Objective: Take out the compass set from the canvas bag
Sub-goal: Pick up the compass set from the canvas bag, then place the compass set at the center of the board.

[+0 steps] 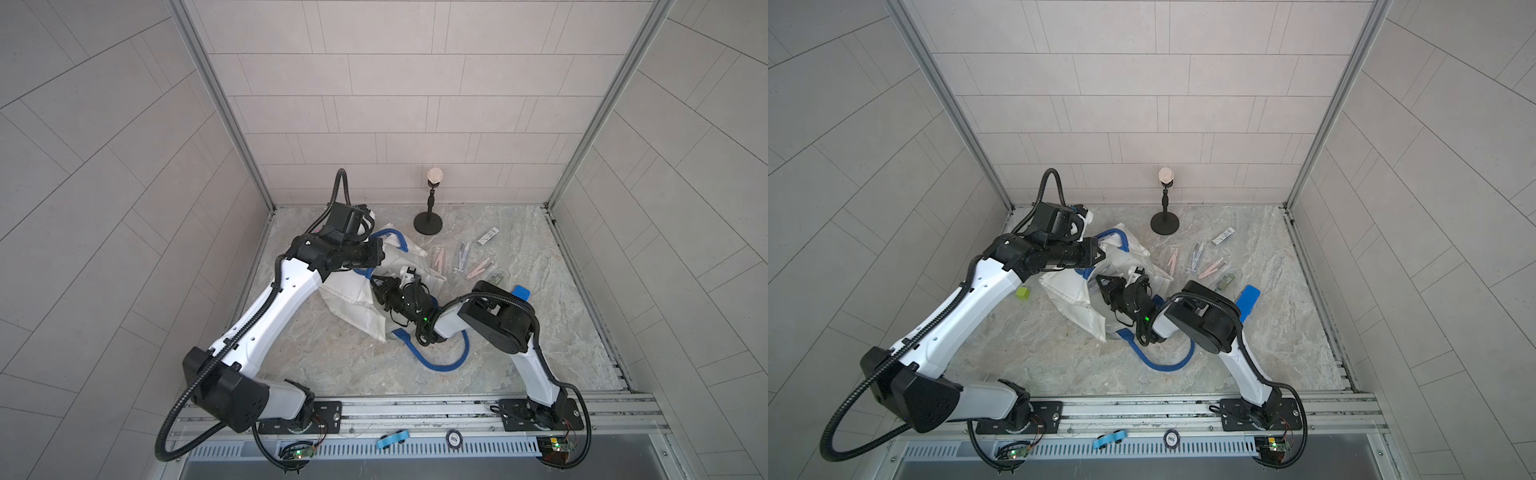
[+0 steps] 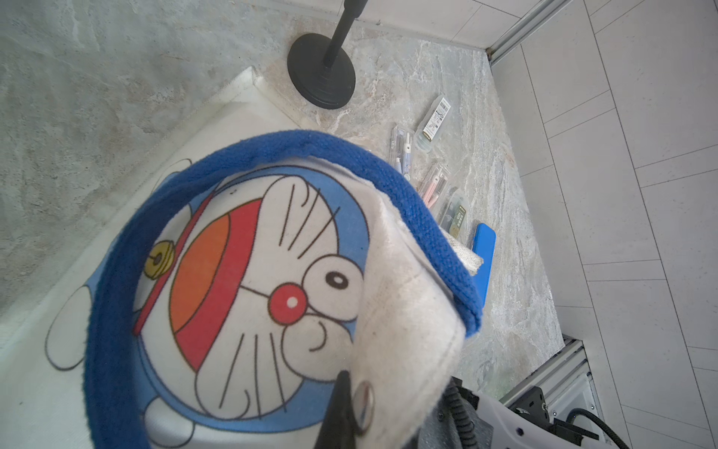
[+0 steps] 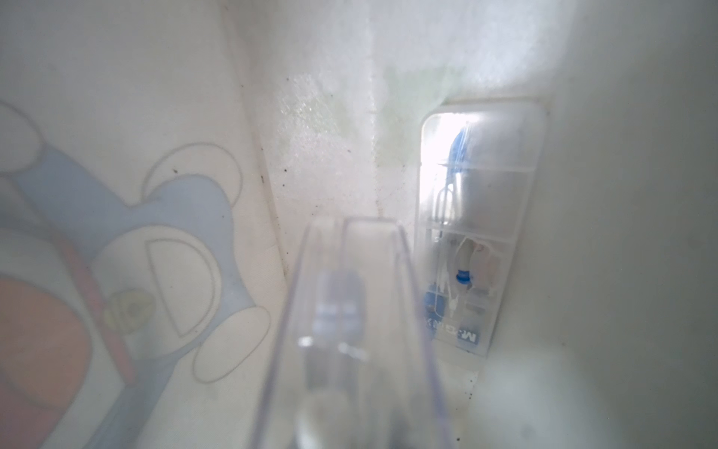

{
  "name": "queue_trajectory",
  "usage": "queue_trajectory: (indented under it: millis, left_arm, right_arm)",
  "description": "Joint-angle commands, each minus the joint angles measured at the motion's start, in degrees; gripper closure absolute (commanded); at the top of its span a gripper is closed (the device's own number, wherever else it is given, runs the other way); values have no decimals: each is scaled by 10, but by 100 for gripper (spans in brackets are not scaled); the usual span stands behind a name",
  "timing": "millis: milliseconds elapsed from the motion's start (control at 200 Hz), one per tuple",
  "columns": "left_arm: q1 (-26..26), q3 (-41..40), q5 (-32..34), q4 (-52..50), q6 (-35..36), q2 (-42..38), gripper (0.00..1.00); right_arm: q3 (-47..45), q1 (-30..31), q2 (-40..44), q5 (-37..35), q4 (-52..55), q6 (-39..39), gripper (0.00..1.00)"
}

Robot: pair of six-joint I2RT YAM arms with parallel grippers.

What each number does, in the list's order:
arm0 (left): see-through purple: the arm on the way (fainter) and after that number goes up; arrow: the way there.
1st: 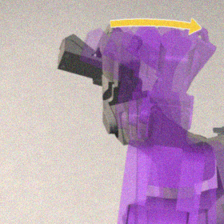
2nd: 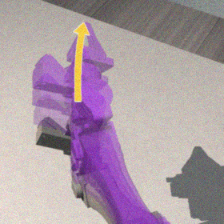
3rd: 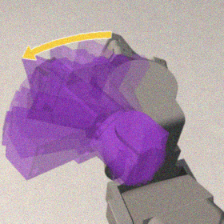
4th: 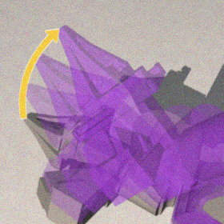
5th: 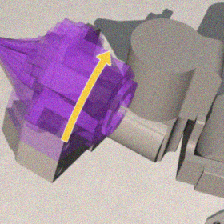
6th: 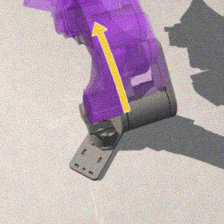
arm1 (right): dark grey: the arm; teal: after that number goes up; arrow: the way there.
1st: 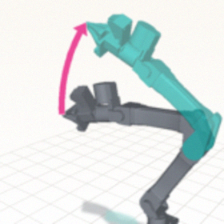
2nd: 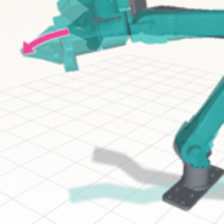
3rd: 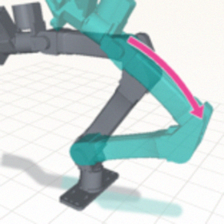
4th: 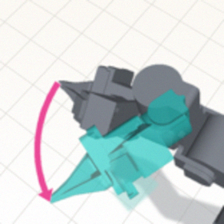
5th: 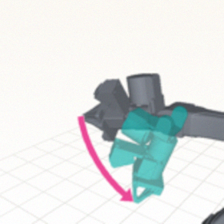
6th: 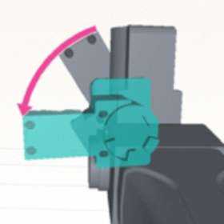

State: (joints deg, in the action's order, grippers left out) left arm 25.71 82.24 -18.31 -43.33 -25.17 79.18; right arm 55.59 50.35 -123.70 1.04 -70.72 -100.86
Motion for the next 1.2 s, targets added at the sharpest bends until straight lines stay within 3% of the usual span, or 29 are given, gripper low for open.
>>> queue_trajectory:
  millis: [0, 210, 370, 545, 670, 870, 1041, 1196]
  left_arm:
    - [-5, -4, 3, 30, -8, 2, 100]
    - [-7, -3, 3, 40, -8, 13, 100]
    - [-10, -5, 4, 52, -9, 15, 100]
    - [-12, -8, 2, 61, -9, 17, 100]
    - [-12, -10, 0, 67, -7, 19, 100]
    - [-12, -7, -5, 65, 2, 17, 100]
    - [-12, -4, -5, 38, 23, 11, 100]
    - [-18, -8, 2, 10, 45, -7, 100]
  right_arm:
    - [-25, 1, 45, 3, -29, -25, 88]
    - [-84, -13, 134, 25, 16, 12, 88]
    - [-128, -30, 228, 49, 116, 65, 89]
    - [-148, -67, 366, 85, 310, 183, 89]
    - [-123, -103, 486, 103, 527, 283, 89]
    - [-123, -242, 615, 181, 720, 383, 89]
    - [-87, -397, 598, 266, 871, 493, 90]
    - [-60, -456, 493, 325, 961, 595, 91]
